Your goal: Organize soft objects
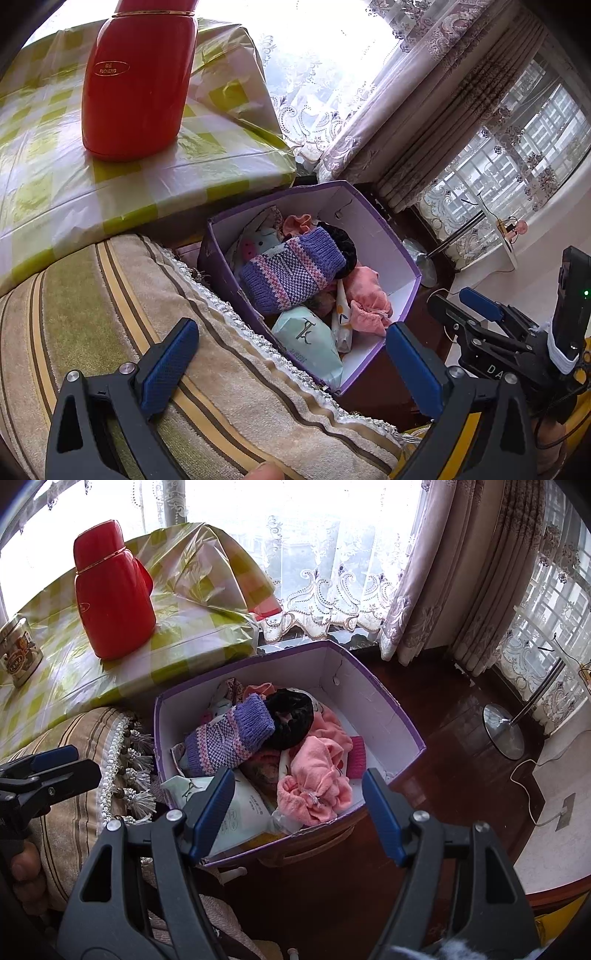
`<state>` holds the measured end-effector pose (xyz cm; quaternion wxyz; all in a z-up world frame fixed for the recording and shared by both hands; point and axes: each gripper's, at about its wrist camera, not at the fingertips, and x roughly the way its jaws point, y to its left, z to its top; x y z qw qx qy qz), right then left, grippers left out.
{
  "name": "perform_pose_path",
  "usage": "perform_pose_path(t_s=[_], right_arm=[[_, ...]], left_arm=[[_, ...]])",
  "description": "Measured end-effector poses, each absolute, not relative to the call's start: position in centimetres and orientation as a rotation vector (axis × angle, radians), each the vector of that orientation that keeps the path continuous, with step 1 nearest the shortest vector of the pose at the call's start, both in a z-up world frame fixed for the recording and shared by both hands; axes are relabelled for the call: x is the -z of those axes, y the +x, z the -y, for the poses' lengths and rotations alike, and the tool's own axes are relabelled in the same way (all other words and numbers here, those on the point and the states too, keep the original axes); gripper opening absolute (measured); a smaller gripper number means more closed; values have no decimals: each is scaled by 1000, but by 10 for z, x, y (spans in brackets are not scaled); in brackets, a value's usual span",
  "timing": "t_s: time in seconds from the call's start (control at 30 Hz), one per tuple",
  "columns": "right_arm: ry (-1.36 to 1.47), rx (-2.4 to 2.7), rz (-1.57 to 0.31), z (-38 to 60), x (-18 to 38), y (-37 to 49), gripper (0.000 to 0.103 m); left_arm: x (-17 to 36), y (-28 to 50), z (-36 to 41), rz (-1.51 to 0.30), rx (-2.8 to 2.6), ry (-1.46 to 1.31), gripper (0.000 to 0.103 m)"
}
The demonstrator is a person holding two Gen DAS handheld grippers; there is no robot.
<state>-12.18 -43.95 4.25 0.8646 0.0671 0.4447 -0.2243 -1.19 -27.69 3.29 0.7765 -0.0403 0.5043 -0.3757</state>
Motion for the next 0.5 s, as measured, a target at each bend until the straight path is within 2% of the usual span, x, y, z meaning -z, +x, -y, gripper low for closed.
perform_pose_path(t_s=[0.5], right_arm=[[139,466,-949,439,-37,-120,74]], left_arm=[[-30,-12,281,-1090,799,-63,102]])
